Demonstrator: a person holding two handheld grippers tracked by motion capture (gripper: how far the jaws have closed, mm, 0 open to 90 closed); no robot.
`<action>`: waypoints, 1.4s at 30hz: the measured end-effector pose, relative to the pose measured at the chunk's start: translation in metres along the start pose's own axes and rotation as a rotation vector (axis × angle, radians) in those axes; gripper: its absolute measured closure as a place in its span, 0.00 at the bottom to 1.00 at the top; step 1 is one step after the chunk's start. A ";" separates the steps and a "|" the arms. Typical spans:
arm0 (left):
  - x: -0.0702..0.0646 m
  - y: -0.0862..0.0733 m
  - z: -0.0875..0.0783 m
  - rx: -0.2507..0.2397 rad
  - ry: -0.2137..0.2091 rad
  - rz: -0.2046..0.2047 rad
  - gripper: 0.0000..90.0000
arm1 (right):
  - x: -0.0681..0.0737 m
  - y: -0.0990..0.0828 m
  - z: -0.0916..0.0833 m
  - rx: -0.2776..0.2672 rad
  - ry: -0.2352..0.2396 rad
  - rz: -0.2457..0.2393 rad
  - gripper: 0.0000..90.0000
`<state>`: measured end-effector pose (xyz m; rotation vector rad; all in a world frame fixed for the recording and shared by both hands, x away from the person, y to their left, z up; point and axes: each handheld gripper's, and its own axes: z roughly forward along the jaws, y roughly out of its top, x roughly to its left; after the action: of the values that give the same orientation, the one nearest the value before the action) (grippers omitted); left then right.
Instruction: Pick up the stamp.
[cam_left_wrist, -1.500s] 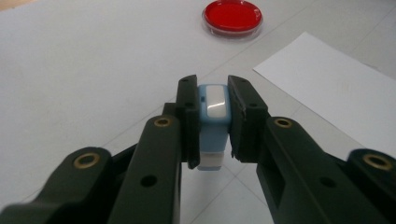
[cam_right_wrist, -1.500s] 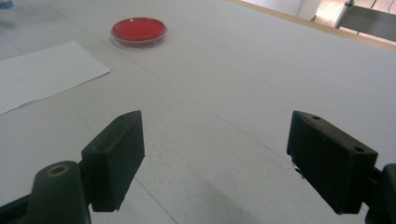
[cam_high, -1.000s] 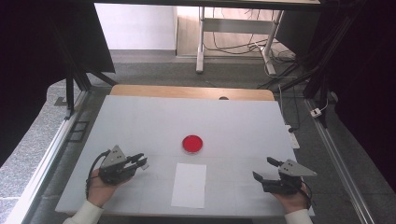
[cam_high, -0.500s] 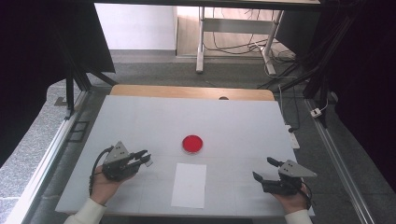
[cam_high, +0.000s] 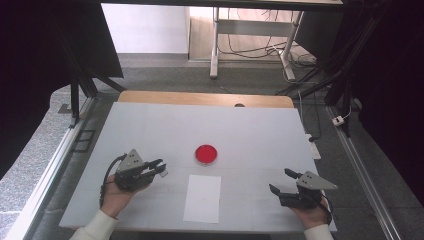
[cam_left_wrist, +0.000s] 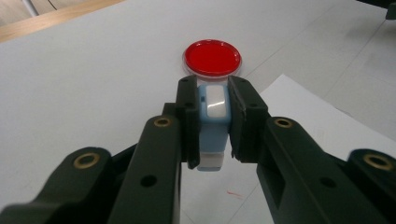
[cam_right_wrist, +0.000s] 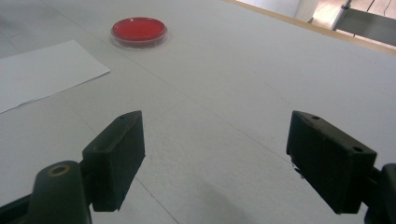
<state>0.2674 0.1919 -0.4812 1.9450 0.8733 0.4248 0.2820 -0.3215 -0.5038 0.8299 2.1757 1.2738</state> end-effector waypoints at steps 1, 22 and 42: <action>0.000 0.001 0.001 0.000 -0.003 0.000 0.83 | 0.000 0.000 0.000 0.001 0.001 -0.002 0.21; -0.011 0.017 0.021 0.000 -0.059 0.017 0.83 | 0.002 0.000 0.002 0.007 0.004 -0.012 0.21; -0.028 0.032 0.043 0.008 -0.118 0.051 0.83 | 0.002 0.000 0.003 0.015 0.004 -0.012 0.21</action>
<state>0.2869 0.1346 -0.4740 1.9823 0.7523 0.3330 0.2829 -0.3184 -0.5054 0.8199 2.1926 1.2559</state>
